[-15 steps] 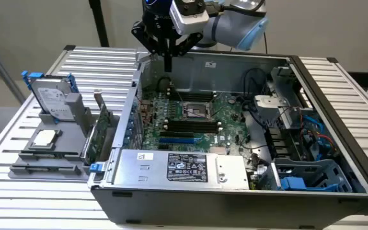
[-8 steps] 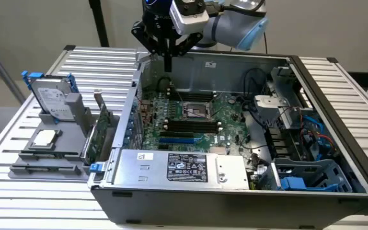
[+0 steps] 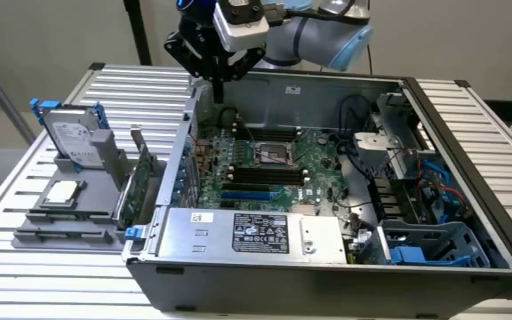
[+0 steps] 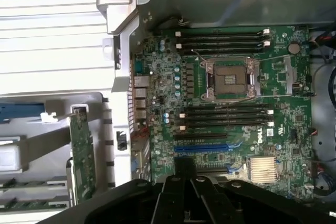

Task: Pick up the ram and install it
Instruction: 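Reach for the ram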

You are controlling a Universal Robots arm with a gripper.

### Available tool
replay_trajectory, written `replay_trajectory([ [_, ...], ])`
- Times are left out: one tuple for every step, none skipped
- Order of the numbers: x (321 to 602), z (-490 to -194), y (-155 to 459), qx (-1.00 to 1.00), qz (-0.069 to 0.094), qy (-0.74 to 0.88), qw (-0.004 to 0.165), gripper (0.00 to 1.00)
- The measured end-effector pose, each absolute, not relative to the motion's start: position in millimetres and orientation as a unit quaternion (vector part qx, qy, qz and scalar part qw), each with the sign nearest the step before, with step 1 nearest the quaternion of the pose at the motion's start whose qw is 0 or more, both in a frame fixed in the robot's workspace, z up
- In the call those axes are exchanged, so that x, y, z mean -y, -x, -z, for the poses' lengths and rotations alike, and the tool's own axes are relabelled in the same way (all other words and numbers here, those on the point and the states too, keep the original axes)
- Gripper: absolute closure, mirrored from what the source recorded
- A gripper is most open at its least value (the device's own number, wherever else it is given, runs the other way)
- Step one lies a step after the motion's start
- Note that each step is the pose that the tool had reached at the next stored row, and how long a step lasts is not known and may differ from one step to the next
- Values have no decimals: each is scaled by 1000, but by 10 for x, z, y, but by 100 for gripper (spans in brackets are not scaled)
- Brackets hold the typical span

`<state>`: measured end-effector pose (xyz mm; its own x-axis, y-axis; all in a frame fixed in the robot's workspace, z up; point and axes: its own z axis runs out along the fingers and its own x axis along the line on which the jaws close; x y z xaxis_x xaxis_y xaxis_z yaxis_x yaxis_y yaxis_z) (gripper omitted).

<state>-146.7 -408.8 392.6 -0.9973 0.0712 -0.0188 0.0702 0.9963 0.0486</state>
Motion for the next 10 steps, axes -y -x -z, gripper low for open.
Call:
replay_trajectory([
  [4104,-3926,1511,-999,-24,-35,10,100],
  [4121,-3925,1556,-999,-24,-35,10,100],
  [4137,-3925,1601,-999,-24,-35,10,100],
  [4153,-3924,1646,-999,-24,-35,10,100],
  [4169,-3924,1691,-999,-24,-35,10,100],
  [4185,-3923,1736,-999,-24,-35,10,100],
  [4202,-3923,1785,-999,-24,-35,10,100],
  [4217,-3922,1830,-999,-24,-35,10,100],
  [4232,-3921,1875,-999,-24,-35,10,100],
  [4248,-3920,1922,-999,-24,-35,10,100],
])
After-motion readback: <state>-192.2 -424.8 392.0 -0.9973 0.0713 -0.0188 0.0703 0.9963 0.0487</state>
